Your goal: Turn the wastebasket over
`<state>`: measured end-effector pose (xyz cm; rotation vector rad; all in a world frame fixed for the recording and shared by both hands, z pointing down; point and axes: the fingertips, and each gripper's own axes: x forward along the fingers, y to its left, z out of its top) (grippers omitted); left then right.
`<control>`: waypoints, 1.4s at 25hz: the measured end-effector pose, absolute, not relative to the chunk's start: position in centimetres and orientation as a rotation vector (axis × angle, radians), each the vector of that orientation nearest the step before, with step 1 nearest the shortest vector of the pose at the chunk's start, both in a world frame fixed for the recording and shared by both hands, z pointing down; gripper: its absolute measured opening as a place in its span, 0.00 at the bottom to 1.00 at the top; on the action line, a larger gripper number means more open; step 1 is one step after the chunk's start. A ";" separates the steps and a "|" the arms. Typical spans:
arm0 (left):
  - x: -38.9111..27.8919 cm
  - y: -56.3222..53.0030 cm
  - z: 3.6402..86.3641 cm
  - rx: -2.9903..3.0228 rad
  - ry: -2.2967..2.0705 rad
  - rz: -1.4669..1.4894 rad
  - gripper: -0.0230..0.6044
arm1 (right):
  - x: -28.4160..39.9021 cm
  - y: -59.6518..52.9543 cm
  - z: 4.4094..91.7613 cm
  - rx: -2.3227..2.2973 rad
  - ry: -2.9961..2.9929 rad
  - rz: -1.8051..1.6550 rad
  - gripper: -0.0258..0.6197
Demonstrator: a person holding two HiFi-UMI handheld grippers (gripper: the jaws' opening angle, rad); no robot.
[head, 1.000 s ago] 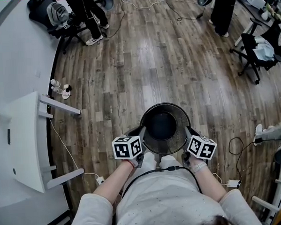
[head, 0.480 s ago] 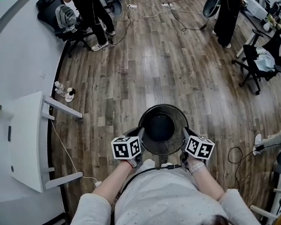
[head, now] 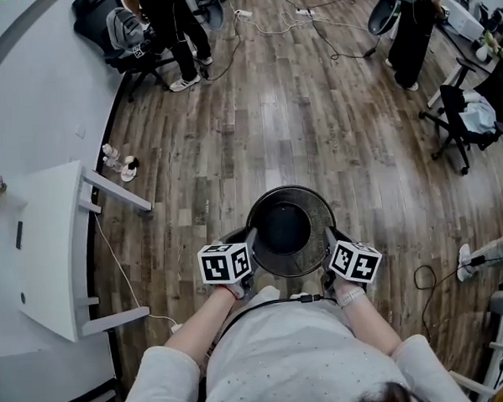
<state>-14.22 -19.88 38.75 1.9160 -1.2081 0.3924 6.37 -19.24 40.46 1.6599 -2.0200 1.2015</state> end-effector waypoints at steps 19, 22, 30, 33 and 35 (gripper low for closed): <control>-14.1 -20.0 39.3 1.894 -1.201 0.411 0.11 | 6.4 -19.5 40.8 1.653 -2.006 1.213 0.08; -14.2 -20.1 39.4 1.894 -1.199 0.413 0.11 | 6.3 -19.5 40.8 1.653 -2.004 1.215 0.08; -14.7 -20.2 39.9 1.888 -1.192 0.422 0.11 | 5.8 -19.6 41.3 1.650 -1.994 1.226 0.09; -15.2 -19.9 40.3 1.886 -1.187 0.428 0.11 | 5.4 -19.2 41.7 1.653 -1.987 1.232 0.09; -15.5 -19.8 40.5 1.886 -1.186 0.430 0.11 | 5.2 -19.1 41.9 1.656 -1.984 1.235 0.09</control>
